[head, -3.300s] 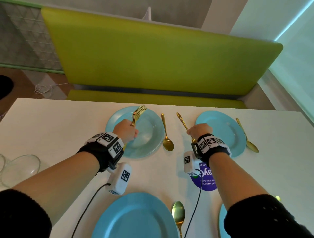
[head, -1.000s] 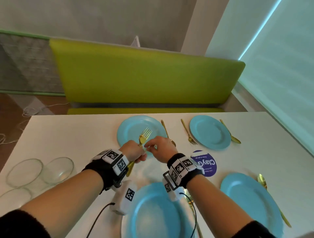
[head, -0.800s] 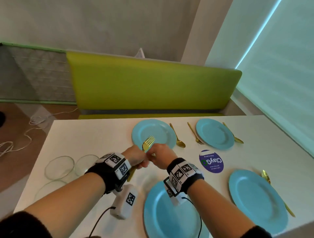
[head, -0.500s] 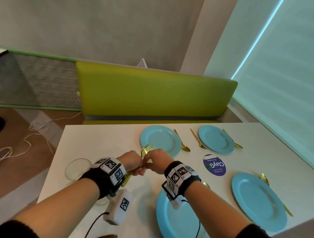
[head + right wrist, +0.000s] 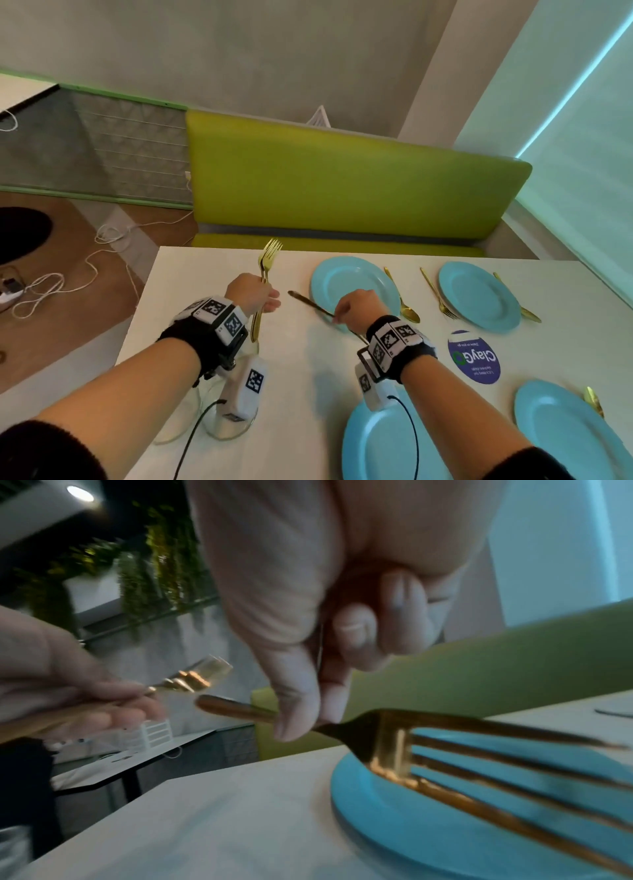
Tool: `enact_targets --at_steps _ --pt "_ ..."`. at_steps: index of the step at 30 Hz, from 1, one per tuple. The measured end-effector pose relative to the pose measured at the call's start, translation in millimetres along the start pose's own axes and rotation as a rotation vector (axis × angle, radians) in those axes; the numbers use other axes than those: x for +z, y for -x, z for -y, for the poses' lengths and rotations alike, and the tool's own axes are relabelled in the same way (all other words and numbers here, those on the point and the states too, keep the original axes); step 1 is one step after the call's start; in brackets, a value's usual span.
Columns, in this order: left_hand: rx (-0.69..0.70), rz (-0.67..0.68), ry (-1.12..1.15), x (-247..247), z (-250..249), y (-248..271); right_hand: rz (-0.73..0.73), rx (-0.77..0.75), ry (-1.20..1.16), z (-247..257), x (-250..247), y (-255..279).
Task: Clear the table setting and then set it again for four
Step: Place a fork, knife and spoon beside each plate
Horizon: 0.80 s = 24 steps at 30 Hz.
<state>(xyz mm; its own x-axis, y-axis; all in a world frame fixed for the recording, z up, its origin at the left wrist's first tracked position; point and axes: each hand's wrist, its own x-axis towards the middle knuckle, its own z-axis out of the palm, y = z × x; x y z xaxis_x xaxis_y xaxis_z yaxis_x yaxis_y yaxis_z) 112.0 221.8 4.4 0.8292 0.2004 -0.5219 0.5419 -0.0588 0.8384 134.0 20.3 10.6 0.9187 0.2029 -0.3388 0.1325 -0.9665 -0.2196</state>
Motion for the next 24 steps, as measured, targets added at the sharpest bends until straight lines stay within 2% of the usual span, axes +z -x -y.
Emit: enact_targets --at_steps 3,6,15,24 --pt "0.03 -0.022 0.061 1.1 -3.6 -8.9 0.025 0.11 0.049 -1.5 8.8 -24.5" --pt "0.031 -0.047 0.103 1.3 -2.7 -20.4 0.048 0.136 0.141 10.2 23.1 -51.7" --pt "-0.006 -0.066 0.077 -5.1 0.6 -35.4 0.208 0.291 0.063 34.8 65.3 -105.3" --pt "-0.025 -0.053 0.063 5.0 -1.1 -38.9 0.146 0.363 -0.158 31.0 82.3 -117.3"
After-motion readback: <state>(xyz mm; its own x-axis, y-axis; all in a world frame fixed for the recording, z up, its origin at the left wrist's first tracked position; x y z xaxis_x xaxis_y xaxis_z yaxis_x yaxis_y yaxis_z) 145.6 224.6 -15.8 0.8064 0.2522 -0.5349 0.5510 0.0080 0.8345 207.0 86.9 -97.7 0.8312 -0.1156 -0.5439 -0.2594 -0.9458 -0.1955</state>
